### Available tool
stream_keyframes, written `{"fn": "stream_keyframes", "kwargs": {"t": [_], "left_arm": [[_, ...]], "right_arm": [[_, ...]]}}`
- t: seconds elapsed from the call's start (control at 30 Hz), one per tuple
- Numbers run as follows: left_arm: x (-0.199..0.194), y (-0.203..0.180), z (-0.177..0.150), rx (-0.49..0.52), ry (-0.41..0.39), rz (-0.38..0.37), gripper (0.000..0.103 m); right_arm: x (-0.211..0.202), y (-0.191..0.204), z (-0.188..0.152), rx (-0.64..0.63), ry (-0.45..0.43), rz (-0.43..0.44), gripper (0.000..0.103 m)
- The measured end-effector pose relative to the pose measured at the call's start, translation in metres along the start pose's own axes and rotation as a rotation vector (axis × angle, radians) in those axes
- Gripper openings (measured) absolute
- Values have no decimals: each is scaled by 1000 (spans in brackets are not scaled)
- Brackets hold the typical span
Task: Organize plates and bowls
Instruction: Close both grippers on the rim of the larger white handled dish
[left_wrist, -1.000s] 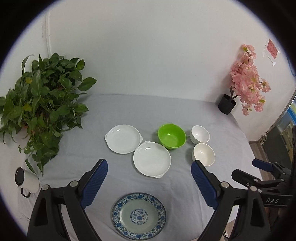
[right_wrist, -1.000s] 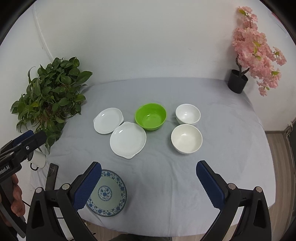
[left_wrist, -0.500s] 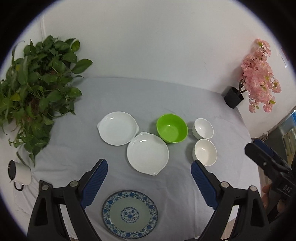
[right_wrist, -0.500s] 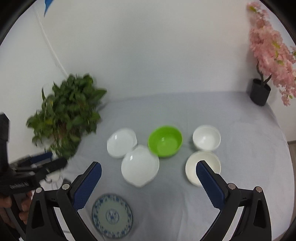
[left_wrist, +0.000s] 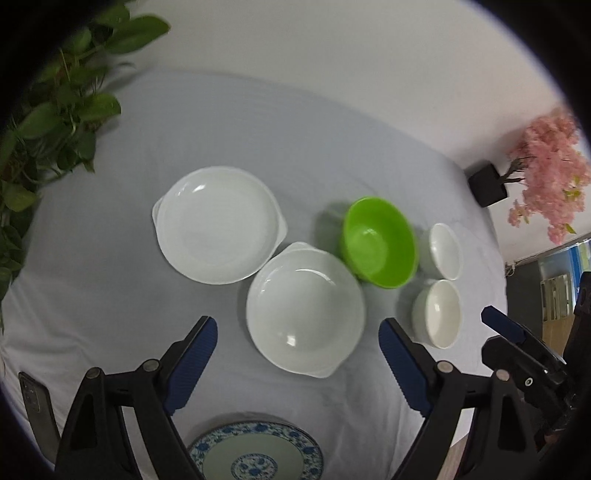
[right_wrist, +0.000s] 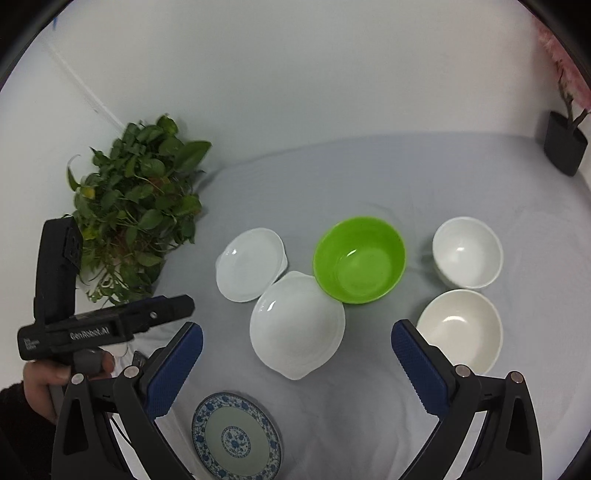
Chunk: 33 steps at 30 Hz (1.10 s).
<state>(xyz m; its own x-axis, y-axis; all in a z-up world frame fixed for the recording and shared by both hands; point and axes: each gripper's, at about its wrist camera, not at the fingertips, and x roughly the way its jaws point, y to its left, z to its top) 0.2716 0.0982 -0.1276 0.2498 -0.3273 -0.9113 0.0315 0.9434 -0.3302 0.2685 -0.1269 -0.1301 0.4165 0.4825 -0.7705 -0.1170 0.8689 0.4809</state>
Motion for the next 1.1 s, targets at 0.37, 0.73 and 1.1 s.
{"fn": "stream_keyframes", "kwargs": {"t": [0.37,0.73,1.1], "left_arm": [[63,38,6,-58,56,-19,78],[94,61,8,-120,136,-33,45],[106,69,6,-129,195,-42,13]], "right_arm": [[156,-20,-3,67,251,-97,87],[221,-38,-4,107,311,-133,71],[236,-41,-10,125,321,-131,31]]}}
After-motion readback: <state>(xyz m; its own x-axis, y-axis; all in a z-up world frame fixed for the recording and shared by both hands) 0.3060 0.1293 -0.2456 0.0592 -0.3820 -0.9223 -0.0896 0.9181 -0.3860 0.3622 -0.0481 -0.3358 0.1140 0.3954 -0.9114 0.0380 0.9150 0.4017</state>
